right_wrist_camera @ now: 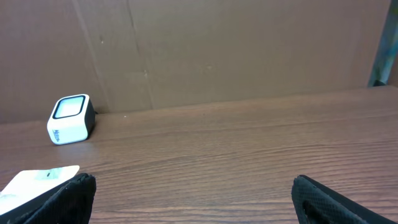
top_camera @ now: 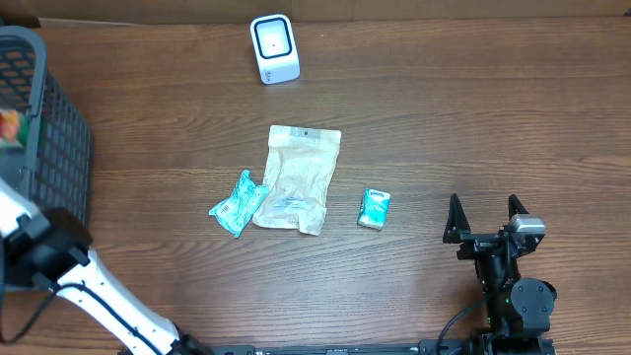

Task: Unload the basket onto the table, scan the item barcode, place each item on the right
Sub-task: 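Carry the orange pack out and release it beside the teal box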

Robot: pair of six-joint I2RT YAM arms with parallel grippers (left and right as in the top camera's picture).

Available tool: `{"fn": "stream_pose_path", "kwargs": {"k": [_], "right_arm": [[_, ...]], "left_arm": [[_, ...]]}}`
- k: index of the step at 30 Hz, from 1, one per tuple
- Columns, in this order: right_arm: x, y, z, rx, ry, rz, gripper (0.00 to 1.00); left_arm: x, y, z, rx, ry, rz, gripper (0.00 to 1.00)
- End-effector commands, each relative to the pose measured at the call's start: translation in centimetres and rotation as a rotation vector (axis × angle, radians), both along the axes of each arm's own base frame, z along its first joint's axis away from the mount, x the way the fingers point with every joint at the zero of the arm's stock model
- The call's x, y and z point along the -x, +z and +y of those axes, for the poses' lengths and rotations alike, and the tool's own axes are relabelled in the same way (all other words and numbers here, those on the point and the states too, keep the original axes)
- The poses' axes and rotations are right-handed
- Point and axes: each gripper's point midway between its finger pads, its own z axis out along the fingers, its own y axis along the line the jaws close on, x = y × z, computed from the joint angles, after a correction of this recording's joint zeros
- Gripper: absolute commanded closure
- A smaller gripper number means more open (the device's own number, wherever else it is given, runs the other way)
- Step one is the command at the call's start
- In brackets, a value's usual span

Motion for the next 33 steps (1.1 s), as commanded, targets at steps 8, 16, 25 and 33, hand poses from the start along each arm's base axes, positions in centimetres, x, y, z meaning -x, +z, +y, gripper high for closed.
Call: {"fn": "stream_pose_path", "kwargs": {"k": [8,16,25,33], "right_arm": [[0.0,-0.2,-0.1,0.005,-0.007,-0.001,0.0],[0.0,-0.2,-0.1,0.005,-0.007,-0.001,0.0],[0.0,-0.2,-0.1,0.005,-0.007,-0.001,0.0],[0.0,-0.2,-0.1,0.005,-0.007,-0.001,0.0]], "left_arm": [[-0.8,14.1,-14.7,-0.172,-0.571,-0.344,0.96],[-3.9,8.6,-31.5,0.013,-1.018,-0.215,0.96],[1.1,-4.2,-47.4,0.119,-1.406,0.197,0.96],[6.6,-12.7,-55.1,0.139,-1.553,0.358,0.96]]}}
